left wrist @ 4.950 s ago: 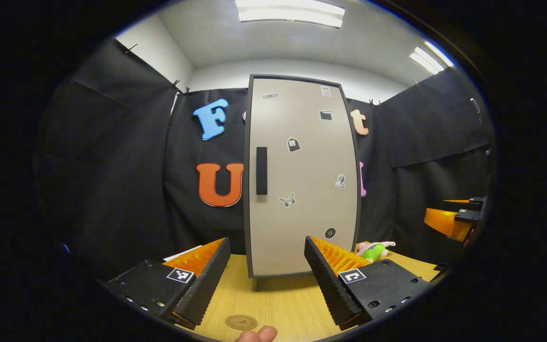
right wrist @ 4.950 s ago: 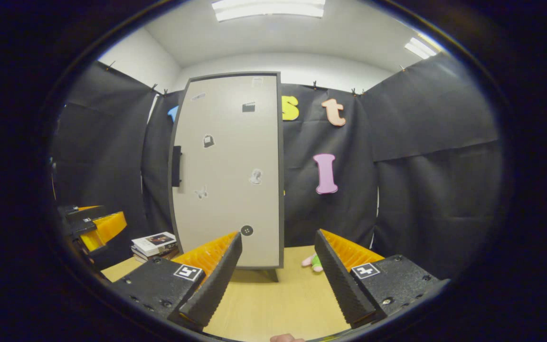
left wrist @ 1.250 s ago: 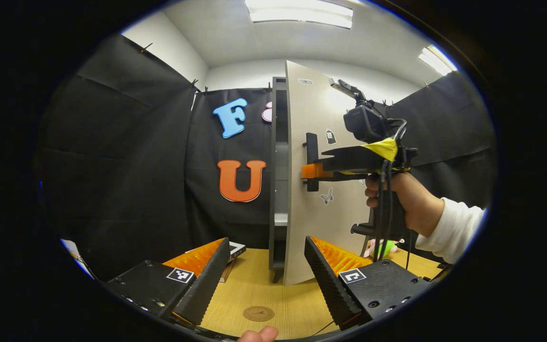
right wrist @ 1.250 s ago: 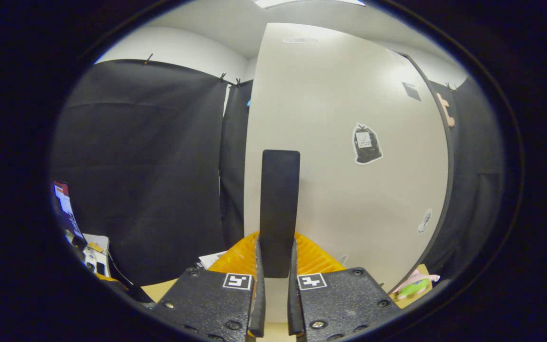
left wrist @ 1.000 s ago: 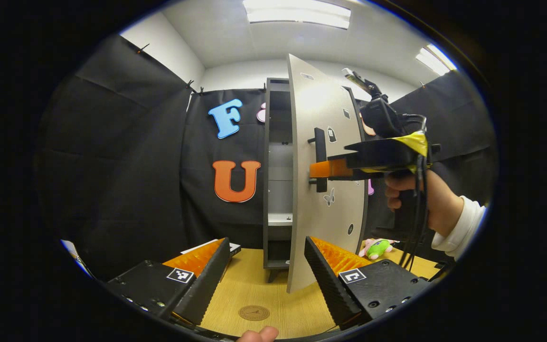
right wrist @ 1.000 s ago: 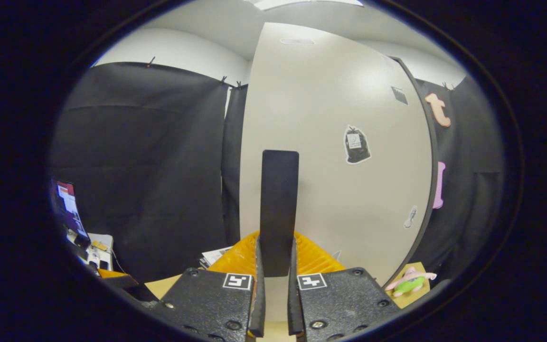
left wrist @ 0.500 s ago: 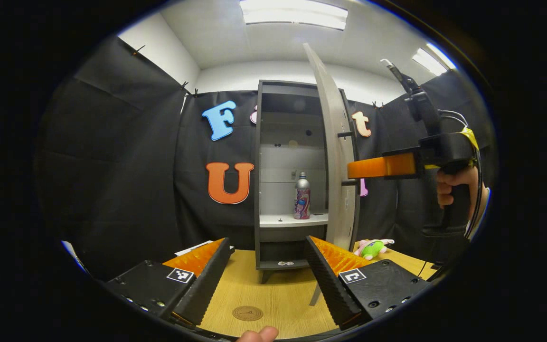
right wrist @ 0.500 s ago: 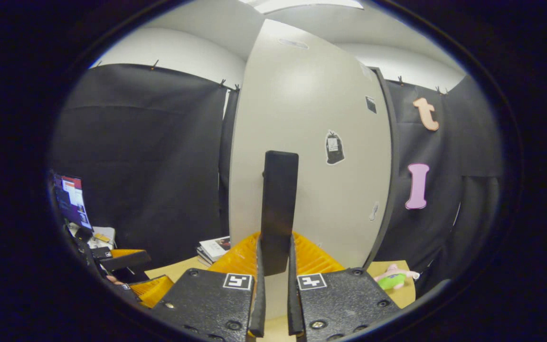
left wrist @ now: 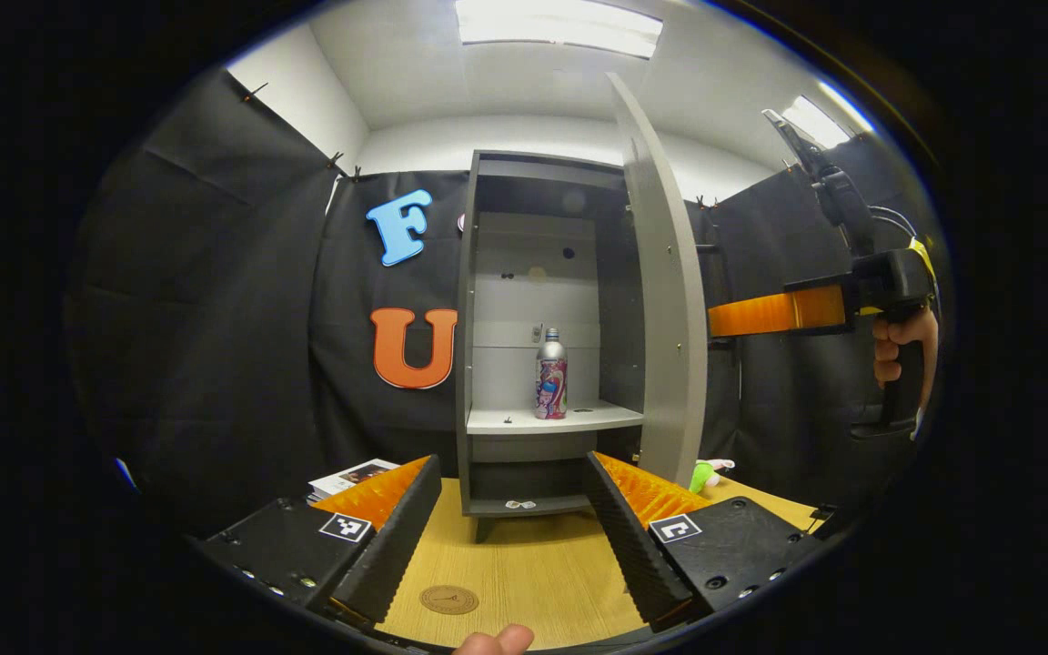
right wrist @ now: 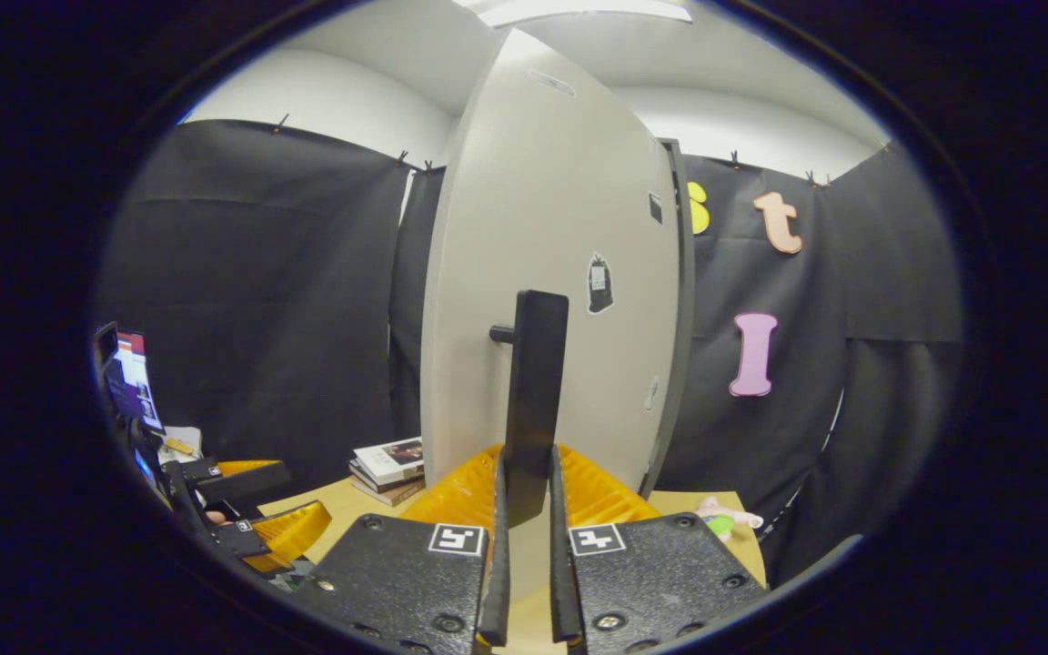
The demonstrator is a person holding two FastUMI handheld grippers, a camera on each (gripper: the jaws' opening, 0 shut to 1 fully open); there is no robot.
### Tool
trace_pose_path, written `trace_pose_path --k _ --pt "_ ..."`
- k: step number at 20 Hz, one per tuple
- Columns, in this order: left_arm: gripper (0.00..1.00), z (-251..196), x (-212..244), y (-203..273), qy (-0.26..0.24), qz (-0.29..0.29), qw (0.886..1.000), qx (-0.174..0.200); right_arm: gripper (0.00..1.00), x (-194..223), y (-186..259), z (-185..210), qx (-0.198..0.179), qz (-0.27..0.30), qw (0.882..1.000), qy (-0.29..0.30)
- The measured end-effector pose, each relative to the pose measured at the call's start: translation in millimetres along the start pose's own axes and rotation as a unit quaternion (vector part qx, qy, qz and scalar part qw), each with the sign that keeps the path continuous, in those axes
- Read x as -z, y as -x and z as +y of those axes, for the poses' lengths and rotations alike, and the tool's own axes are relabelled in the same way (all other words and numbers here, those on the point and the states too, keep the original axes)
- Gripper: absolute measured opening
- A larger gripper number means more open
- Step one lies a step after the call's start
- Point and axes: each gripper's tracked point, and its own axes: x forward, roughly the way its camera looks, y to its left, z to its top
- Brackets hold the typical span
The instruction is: Open the cabinet door with the right hand, grasp the bottle in the cabinet with the left hand and place it on the coaster, then close the cabinet door with the right hand.
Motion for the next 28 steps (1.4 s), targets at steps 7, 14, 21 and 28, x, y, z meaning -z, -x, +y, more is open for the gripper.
trace_pose_path --k 7,14,21,28 --pt "0.95 -16.1 2.4 2.2 -0.002 0.004 1.000 0.019 0.14 -0.7 10.3 -22.6 0.044 -0.002 0.999 0.002" --pt "0.95 -25.9 8.5 0.0 0.001 0.011 1.000 0.029 0.10 -1.4 14.6 -43.2 0.086 -0.013 0.996 0.007" --pt "0.95 -33.3 5.8 -1.0 0.000 0.010 0.999 0.037 0.03 -0.3 14.7 -45.2 0.096 -0.020 0.995 -0.015" --pt "0.95 -31.7 2.4 -0.5 0.000 0.005 0.999 0.032 0.04 1.4 18.4 -58.0 0.121 -0.016 0.992 -0.020"
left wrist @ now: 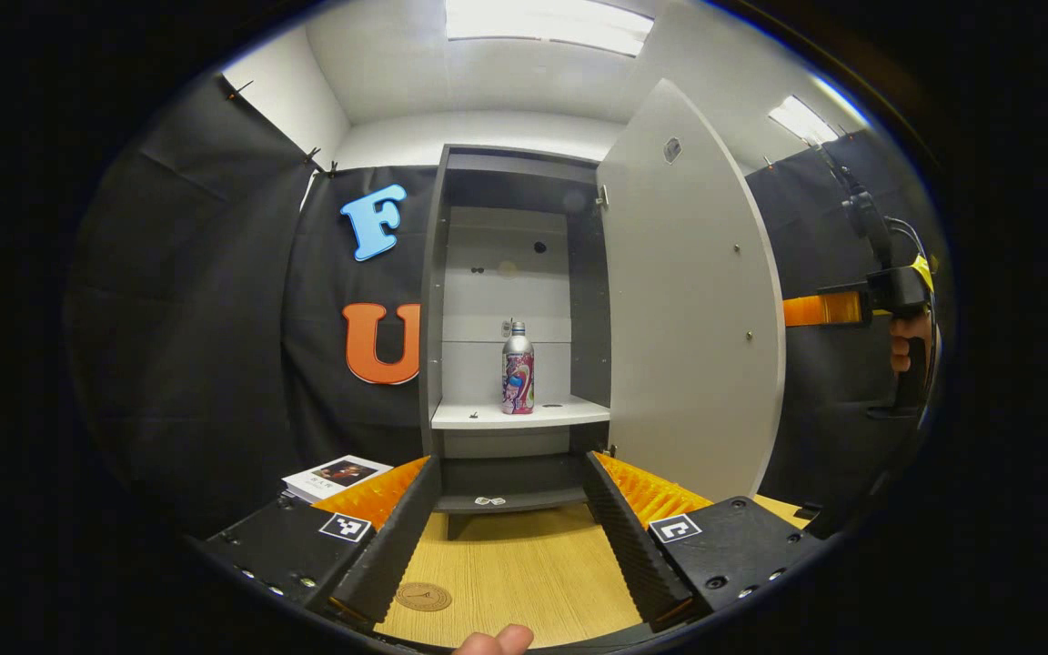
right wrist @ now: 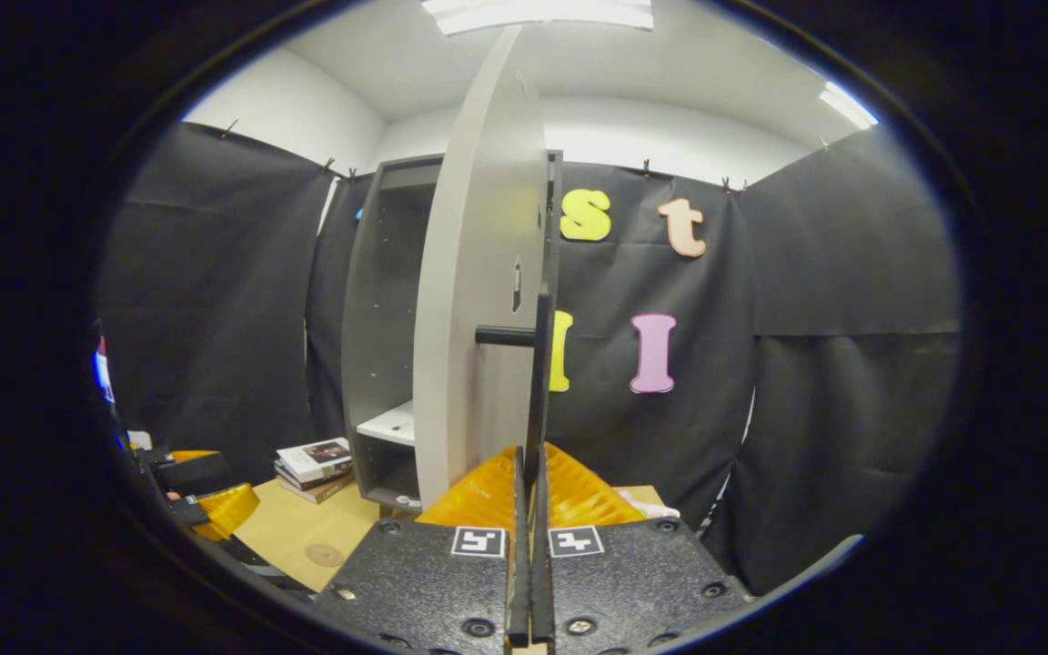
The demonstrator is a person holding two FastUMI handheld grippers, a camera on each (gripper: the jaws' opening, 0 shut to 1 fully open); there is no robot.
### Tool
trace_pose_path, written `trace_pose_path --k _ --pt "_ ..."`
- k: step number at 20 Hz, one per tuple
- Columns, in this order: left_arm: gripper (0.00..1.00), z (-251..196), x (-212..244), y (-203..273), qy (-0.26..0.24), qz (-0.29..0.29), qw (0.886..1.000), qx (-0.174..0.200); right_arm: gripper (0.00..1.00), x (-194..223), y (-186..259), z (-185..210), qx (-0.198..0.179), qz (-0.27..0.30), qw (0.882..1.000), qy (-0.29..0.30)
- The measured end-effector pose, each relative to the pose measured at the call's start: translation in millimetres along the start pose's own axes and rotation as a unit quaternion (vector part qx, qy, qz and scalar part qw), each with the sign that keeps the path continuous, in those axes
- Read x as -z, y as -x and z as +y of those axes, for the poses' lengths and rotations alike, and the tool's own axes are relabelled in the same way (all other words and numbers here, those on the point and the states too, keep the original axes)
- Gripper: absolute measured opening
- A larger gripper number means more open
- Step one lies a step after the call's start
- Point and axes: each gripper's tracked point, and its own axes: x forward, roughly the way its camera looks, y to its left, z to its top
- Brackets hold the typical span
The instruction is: Open the cabinet door with the right hand, grasp the bottle in the cabinet with the left hand and place it on the coaster, then close the cabinet door with the right hand.
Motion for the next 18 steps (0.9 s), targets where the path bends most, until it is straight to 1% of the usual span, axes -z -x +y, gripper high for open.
trace_pose_path --k 3,5,9,13,16,18 --pt "0.95 0.4 1.6 0.8 -0.001 0.001 1.000 -0.003 0.04 1.1 0.0 -8.8 0.019 0.001 1.000 0.000" --pt "0.95 -0.6 0.1 0.1 0.000 0.000 1.000 -0.004 0.04 1.2 -0.4 -10.3 0.025 0.000 1.000 -0.005" --pt "0.95 -1.3 1.1 -0.4 0.000 -0.001 1.000 -0.007 0.04 -0.3 -2.8 -4.5 0.004 -0.006 1.000 -0.012" --pt "0.95 0.7 3.0 2.5 0.002 0.002 1.000 -0.016 0.04 -1.9 0.8 -3.0 0.002 -0.020 1.000 -0.021" --pt "0.95 1.8 4.5 5.4 0.005 0.004 1.000 -0.024 0.04 1.3 2.7 -15.0 0.027 -0.023 0.999 -0.017" --pt "0.95 3.0 4.3 5.8 0.007 0.005 1.000 -0.028 0.04 3.3 6.1 -14.2 0.032 -0.025 0.999 -0.030"
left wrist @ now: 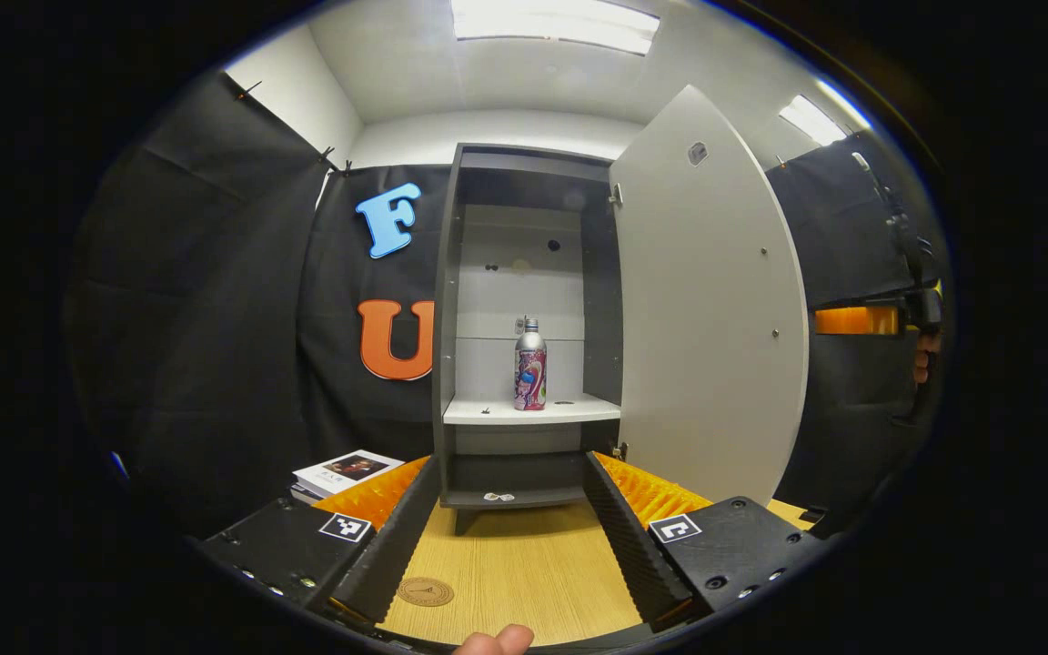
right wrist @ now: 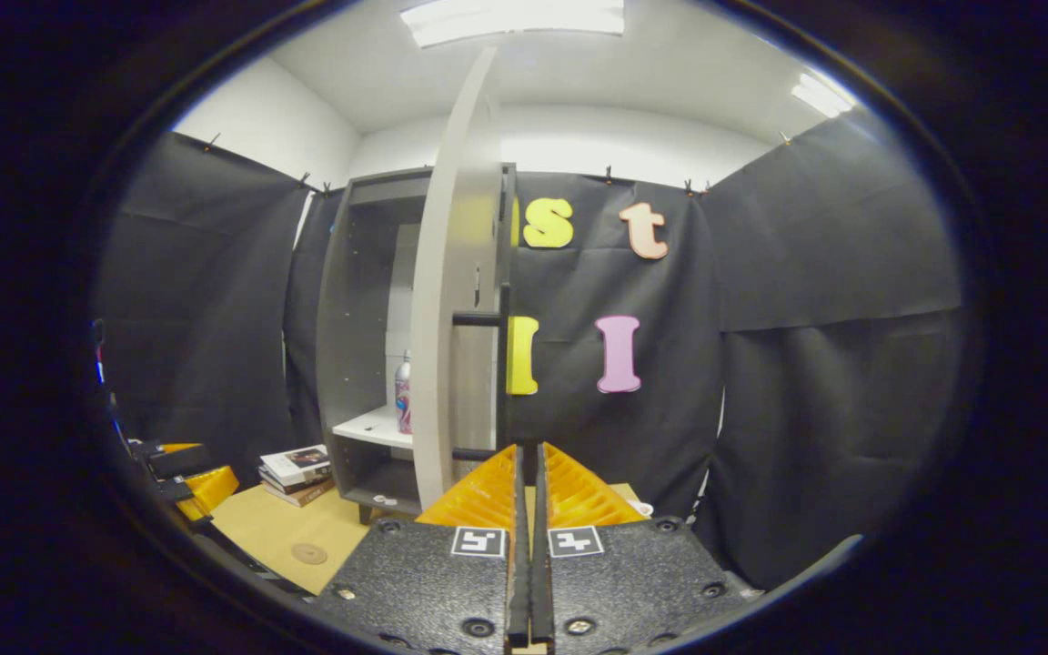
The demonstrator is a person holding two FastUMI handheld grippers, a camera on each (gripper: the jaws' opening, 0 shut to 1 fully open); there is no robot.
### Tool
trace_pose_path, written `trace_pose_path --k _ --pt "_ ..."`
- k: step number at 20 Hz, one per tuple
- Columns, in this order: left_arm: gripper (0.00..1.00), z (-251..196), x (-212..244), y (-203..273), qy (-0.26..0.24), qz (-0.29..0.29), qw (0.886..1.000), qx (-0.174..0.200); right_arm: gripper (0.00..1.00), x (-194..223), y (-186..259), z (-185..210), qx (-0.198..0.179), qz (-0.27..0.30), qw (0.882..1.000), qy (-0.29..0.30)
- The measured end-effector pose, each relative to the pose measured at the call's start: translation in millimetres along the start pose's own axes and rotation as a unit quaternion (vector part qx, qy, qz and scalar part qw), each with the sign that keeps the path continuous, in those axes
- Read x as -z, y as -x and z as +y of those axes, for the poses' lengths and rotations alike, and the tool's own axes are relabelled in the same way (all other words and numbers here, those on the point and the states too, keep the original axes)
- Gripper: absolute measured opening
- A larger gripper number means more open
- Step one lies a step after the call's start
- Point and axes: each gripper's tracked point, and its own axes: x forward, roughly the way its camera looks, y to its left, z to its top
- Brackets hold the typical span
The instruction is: Open the cabinet door with the right hand, grasp the bottle in the cabinet with the left hand and place it on the coaster, then close the cabinet door with the right hand.
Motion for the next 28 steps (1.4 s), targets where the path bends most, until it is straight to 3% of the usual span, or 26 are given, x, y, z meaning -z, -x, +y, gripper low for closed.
trace_pose_path --k 2,3,5,10,11,12,18,23,28 --pt "0.95 -1.5 -0.1 -1.9 0.003 0.001 1.000 0.001 0.08 4.4 0.9 3.1 0.002 0.003 1.000 -0.010" --pt "0.95 -2.5 0.2 -2.7 0.004 0.003 1.000 0.002 0.27 5.5 2.2 1.1 0.006 0.003 1.000 -0.010" --pt "0.95 -3.0 -1.0 -3.2 0.004 0.003 1.000 0.003 0.48 6.6 2.1 -2.8 0.011 0.001 1.000 -0.001" --pt "0.95 -2.6 -2.3 -10.5 0.003 0.004 1.000 0.005 0.80 8.0 0.6 -4.8 0.014 0.000 1.000 0.001" --pt "0.95 -2.1 -4.0 -13.4 0.002 0.002 1.000 0.005 0.94 9.0 -0.5 -2.3 0.013 0.000 1.000 -0.006" --pt "0.95 -2.0 -5.3 -17.9 0.001 0.002 1.000 0.007 1.00 9.5 0.5 0.1 0.012 0.002 1.000 -0.013" --pt "0.95 -6.0 -20.6 -60.1 -0.001 -0.004 1.000 0.023 1.00 10.0 -3.0 1.4 0.009 -0.004 1.000 -0.021" --pt "0.95 -29.0 -41.0 -123.7 0.028 -0.015 0.997 0.069 1.00 11.1 -1.0 0.0 0.014 -0.001 1.000 -0.025" --pt "0.95 -25.4 -44.2 -212.9 0.032 -0.014 0.998 0.047 1.00 14.7 -0.6 -5.3 0.030 0.010 0.999 -0.024"
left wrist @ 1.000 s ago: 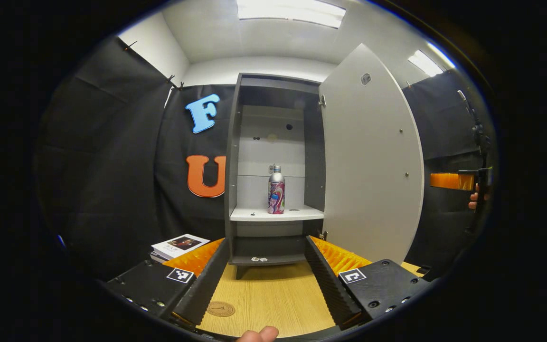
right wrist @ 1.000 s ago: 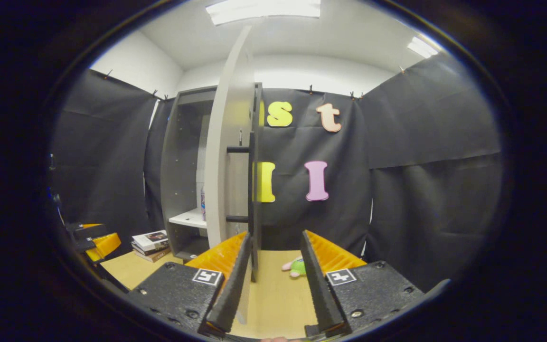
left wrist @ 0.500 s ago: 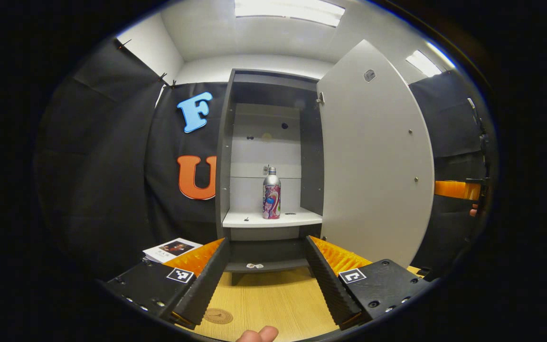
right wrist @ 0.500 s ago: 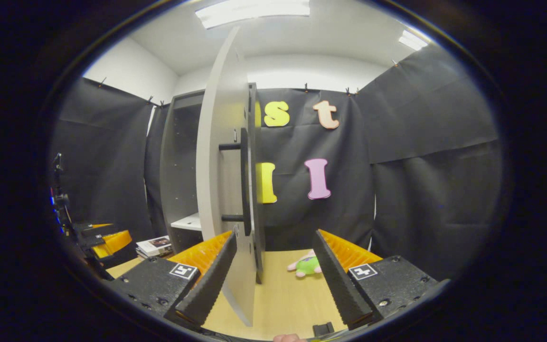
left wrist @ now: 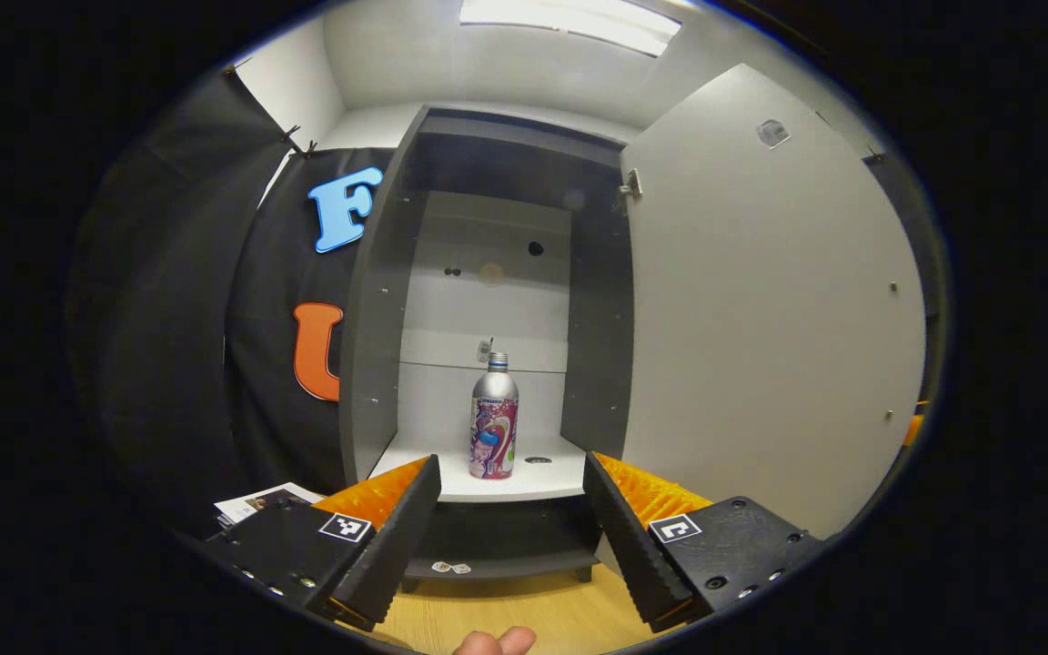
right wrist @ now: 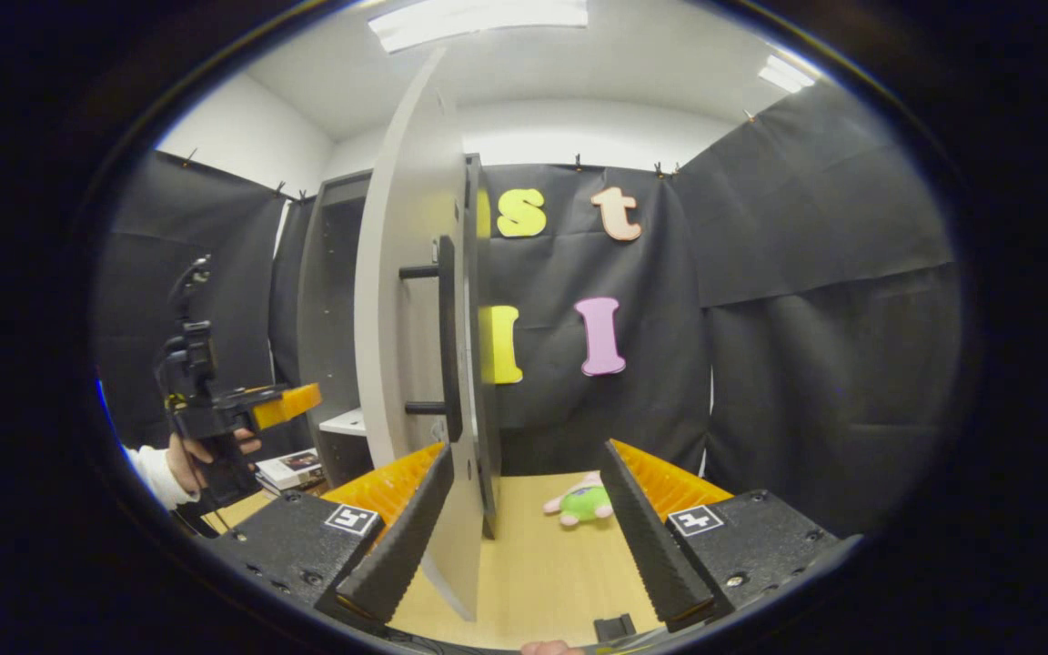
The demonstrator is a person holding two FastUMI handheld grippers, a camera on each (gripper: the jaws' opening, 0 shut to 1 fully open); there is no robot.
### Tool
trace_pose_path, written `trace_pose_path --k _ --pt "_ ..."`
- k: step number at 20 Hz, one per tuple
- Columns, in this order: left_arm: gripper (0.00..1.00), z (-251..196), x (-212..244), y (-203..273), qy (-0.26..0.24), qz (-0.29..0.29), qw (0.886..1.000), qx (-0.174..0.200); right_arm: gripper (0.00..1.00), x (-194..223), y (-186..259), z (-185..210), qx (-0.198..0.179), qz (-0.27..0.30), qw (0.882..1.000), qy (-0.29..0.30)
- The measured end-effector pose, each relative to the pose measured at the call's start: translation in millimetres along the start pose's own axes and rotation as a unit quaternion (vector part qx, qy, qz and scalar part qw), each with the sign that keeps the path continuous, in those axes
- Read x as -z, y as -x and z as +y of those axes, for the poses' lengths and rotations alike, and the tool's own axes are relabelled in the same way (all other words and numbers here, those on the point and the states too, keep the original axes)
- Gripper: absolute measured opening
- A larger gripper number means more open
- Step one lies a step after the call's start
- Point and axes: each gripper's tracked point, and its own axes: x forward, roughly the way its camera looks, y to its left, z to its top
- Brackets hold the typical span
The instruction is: Open the cabinet door with the right hand, grasp the bottle in the cabinet with the left hand and place it on the coaster, then close the cabinet door with the right hand.
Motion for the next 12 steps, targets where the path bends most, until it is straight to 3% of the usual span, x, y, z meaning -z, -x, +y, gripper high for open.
trace_pose_path --k 7,12 --pt "0.95 10.9 17.4 -87.9 -0.029 0.002 0.999 -0.017 1.00 7.1 8.1 -15.8 0.044 0.016 0.999 0.005" --pt "0.95 21.5 41.2 -142.6 -0.019 0.024 0.999 -0.027 1.00 4.9 5.4 -25.2 0.070 0.017 0.997 0.007"
